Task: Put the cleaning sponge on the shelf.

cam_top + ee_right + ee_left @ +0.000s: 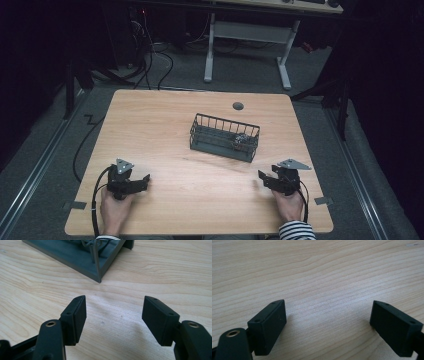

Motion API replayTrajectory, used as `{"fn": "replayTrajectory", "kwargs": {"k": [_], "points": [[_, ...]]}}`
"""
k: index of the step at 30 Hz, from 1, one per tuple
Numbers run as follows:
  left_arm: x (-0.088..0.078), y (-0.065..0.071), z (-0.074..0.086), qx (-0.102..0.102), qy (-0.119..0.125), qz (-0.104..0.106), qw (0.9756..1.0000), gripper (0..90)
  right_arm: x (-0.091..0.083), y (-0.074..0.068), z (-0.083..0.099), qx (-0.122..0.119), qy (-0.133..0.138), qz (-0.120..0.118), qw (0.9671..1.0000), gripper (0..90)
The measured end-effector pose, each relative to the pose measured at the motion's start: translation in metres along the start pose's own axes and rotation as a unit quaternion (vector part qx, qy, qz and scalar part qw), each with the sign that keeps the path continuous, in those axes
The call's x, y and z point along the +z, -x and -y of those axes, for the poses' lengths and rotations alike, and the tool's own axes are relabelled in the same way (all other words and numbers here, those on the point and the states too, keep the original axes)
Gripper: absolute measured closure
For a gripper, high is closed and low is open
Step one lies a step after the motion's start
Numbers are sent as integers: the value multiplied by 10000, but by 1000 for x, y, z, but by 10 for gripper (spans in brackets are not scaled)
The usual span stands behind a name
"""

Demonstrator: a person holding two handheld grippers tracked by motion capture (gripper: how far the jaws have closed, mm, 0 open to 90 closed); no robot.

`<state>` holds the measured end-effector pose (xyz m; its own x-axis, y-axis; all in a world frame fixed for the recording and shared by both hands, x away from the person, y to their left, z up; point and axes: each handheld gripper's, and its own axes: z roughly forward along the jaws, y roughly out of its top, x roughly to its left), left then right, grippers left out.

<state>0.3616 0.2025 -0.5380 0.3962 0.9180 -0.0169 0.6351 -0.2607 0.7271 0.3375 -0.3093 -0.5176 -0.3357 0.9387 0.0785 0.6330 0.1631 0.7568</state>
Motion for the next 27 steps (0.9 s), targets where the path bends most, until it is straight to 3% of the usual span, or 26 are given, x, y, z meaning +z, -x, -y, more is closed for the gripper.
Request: {"fn": "replayTrajectory", "kwargs": {"k": [3, 15, 27], "points": [[0, 0, 0, 0, 0, 0, 10000, 142, 4, 0, 0, -124, -112, 150, 9997, 362], [0, 0, 0, -1, 2, 0, 10000, 142, 14, 1, 3, -216, -310, 273, 9989, 354], [0, 0, 0, -4, -3, -4, 10000, 143, 14, 0, 5, -370, -253, 311, 9985, 336]]}}
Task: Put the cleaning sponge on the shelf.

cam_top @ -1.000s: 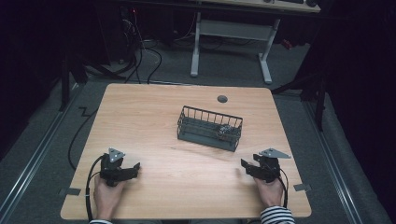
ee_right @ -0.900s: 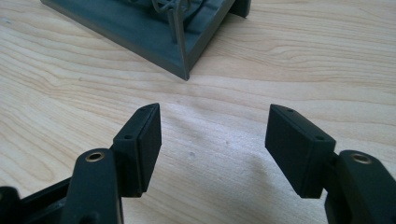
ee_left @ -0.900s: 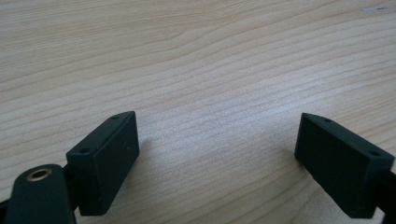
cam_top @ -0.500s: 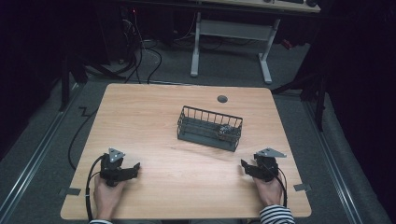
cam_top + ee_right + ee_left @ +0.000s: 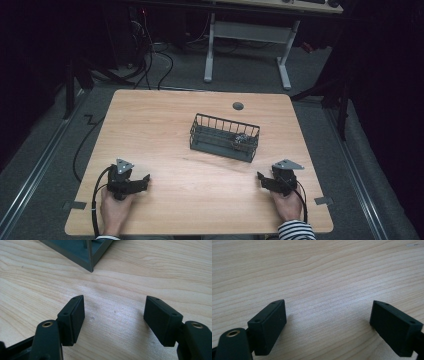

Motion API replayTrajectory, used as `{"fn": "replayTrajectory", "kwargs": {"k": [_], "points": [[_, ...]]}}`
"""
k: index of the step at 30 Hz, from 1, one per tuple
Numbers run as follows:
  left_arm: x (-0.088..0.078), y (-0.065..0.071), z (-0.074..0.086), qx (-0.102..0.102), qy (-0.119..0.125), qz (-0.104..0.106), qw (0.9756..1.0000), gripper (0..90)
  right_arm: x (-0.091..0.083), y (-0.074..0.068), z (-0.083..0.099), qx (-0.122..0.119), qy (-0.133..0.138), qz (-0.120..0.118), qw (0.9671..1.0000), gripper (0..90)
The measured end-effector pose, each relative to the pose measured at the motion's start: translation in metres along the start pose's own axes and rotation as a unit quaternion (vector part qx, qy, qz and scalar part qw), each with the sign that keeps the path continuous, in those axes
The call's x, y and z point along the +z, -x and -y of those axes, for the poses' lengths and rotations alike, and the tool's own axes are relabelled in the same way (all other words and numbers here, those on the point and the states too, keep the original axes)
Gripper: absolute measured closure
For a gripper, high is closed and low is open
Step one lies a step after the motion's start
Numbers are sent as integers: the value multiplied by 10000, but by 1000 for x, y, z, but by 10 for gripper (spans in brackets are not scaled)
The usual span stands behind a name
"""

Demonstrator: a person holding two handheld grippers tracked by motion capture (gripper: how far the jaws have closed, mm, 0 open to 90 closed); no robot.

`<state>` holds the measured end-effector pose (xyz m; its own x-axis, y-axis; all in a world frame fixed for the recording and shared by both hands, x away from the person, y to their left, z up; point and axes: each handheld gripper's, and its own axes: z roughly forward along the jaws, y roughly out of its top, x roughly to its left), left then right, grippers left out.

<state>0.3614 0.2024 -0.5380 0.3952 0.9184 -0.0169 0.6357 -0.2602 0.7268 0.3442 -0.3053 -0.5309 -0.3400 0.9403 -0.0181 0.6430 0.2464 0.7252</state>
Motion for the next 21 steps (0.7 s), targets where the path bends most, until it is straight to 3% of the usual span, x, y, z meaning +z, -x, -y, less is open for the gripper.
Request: {"fn": "replayTrajectory", "kwargs": {"k": [21], "points": [[0, 0, 0, -9, 1, -5, 10000, 142, -1, -4, 1, -113, -2, -111, 9999, 331]]}}
